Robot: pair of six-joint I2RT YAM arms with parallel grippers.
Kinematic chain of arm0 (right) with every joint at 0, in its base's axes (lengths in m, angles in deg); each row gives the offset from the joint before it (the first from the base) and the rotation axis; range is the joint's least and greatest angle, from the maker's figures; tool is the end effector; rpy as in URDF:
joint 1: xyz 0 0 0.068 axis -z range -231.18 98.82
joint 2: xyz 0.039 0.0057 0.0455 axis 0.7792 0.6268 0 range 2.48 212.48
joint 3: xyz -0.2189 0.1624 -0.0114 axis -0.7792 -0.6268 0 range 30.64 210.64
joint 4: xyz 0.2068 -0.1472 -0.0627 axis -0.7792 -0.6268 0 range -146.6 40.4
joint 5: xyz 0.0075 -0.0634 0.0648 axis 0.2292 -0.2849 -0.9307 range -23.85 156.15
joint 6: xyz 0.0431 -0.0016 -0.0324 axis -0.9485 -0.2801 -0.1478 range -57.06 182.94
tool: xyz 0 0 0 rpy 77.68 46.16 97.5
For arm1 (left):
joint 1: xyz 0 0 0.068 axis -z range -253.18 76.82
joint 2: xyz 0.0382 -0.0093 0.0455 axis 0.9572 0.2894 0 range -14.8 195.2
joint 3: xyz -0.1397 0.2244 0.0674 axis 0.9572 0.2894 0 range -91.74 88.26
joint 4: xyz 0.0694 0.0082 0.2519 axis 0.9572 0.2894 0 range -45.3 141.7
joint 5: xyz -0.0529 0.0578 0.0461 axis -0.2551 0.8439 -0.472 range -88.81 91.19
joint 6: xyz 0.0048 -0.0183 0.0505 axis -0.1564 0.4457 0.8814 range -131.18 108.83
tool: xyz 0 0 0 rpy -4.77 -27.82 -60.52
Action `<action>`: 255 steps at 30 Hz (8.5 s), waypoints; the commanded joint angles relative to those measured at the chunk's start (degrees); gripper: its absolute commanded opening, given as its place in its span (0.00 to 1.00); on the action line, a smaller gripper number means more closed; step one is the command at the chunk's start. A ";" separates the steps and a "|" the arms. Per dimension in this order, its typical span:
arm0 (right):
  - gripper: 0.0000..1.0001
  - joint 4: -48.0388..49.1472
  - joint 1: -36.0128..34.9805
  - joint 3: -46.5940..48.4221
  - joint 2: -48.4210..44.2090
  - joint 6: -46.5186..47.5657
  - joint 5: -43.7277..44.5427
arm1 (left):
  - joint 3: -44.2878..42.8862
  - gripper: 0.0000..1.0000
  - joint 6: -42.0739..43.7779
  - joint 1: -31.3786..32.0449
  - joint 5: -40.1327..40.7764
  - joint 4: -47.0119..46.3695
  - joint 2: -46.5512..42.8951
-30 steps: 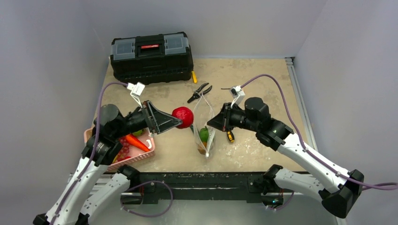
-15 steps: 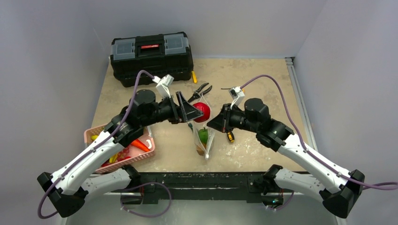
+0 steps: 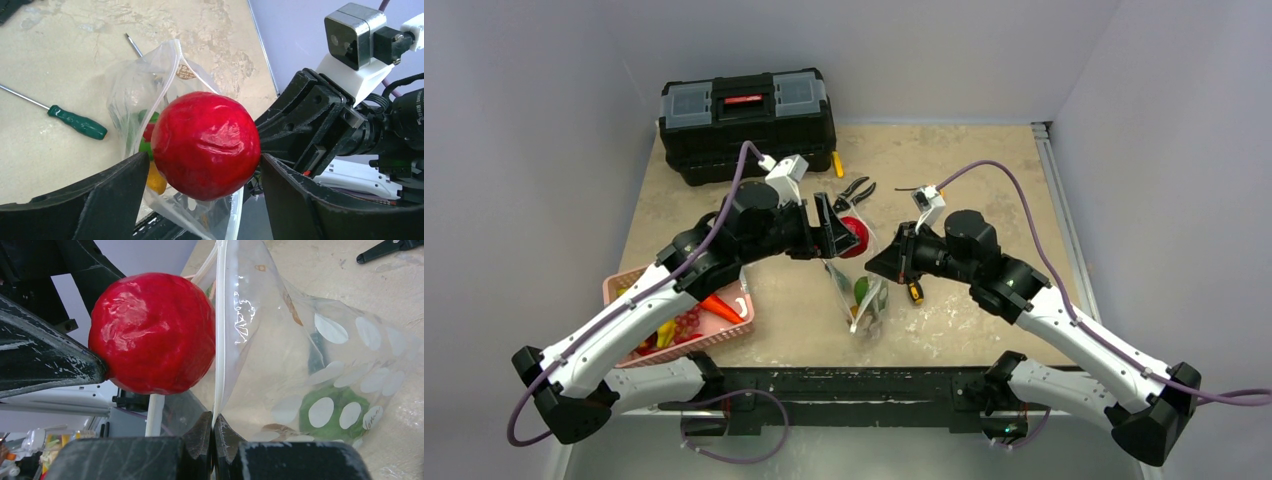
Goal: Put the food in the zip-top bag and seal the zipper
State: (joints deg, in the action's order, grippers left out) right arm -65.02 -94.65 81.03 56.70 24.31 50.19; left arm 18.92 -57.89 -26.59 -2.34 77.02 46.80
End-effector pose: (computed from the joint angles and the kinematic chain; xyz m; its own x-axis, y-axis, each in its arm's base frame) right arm 0.1503 0.1561 0.3355 -0.7174 0.1470 -0.6810 -0.5146 0.5471 0.6602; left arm 0.1555 -0.1676 0.3926 -0.7517 -0.2627 -0.6050 0.3155 0.6623 -0.6795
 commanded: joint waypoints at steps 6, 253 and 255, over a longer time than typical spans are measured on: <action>0.00 2.61 -0.22 -0.29 -1.56 -0.39 0.24 | -5.35 0.98 4.74 0.44 4.96 4.66 -0.03; 0.00 9.44 -0.22 -5.96 -5.48 -5.36 1.51 | 24.36 0.60 -18.67 -0.23 -11.63 -12.81 -16.20; 0.00 9.23 -0.22 -6.01 -5.60 -5.31 1.55 | 23.41 0.60 -17.97 -0.27 -11.23 -11.41 -16.61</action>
State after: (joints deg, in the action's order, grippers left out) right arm -58.14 -94.69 74.93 52.46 18.56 51.30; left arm 45.09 -77.54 -27.27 -14.56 63.88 30.74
